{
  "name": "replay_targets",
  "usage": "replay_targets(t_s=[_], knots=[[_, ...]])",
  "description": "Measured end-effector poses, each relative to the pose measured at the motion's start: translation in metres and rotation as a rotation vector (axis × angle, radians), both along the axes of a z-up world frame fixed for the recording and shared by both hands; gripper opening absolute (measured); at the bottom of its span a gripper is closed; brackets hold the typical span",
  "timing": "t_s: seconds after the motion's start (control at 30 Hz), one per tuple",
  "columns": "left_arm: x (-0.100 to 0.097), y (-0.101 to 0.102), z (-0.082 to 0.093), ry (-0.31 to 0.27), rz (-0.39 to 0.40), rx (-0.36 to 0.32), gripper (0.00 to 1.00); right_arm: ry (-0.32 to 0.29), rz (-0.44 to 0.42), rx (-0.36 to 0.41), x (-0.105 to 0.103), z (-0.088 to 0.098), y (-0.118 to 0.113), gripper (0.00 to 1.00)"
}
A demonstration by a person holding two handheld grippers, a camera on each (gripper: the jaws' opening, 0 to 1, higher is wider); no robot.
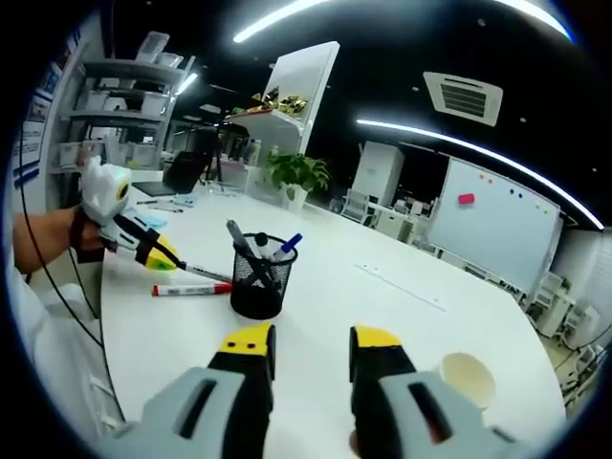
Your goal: Place the scattered laser pointers and whiteboard markers into the pen holder and stack the scattered paper cups together
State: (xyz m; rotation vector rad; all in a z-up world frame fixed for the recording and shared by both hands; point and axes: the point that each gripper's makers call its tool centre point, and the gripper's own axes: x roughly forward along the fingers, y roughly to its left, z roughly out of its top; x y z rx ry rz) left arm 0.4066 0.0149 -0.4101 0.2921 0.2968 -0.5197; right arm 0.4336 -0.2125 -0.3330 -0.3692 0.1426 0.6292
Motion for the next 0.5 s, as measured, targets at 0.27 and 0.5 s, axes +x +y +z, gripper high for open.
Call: replay_targets(t_s=[0.27, 0.5], knots=[[0.001, 0.000, 0.011, -0.040, -0.005, -0.005, 0.09, 0.006, -0.006, 0.003, 0.001, -0.001, -0.002, 0.31], [0.003, -0.001, 0.018, -0.060, 0.007, -0.036, 0.09, 0.015, -0.032, 0.006, 0.002, -0.007, -0.009, 0.30]])
